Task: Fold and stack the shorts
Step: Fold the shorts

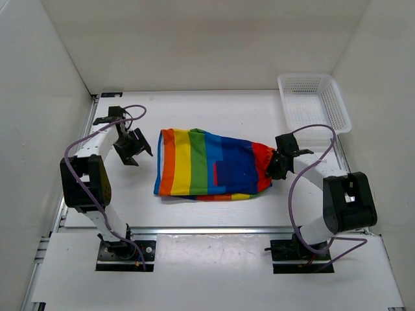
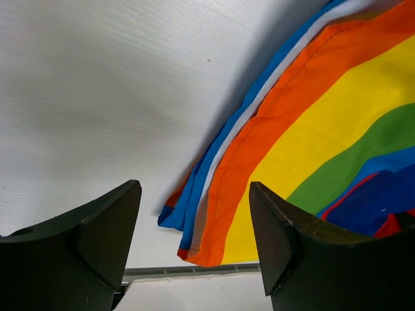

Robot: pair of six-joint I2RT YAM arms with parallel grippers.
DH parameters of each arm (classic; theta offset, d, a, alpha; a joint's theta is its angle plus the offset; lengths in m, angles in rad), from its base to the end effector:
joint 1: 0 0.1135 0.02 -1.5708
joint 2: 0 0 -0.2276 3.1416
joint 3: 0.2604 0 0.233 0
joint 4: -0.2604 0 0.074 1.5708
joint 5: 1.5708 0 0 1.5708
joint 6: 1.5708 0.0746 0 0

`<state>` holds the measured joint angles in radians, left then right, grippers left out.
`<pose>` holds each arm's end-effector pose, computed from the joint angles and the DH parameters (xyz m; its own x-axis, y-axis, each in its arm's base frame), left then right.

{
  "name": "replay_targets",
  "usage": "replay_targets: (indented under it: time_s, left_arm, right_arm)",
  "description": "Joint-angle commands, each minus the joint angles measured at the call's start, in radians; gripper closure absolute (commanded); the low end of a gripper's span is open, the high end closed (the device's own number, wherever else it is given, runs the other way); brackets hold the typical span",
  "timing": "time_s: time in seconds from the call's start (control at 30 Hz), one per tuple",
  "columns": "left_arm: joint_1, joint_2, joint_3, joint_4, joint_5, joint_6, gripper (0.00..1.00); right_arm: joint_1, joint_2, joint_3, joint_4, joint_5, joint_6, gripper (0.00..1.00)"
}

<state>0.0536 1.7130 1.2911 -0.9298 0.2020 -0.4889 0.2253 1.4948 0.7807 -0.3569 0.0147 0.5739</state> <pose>0.3145 0.0019 0.1578 -0.8563 -0.5067 -0.0999 -0.4656 0.8412 -0.2750 0.2764 0.0622 0.1079 -0.8360 0.3653 -0.4095 0.2827 0.9262 0.2494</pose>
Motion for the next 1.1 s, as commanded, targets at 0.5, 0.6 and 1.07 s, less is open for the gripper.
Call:
replay_targets:
  time_s: [0.5,0.6,1.07]
  left_arm:
    - [-0.218,0.189,-0.015,0.141,0.039,-0.106,0.89]
    - [-0.228,0.215,-0.004,0.141,0.021,-0.116,0.89]
    - [-0.278,0.293,0.059,0.151,0.02,-0.125,0.89]
  right_arm:
    - [0.08,-0.145,0.394,-0.286,0.254,-0.21,1.0]
    - [0.137,-0.127,0.459,-0.33,0.322,-0.223,1.0]
    - [0.578,0.218,0.914,-0.487,0.553,-0.201,1.0]
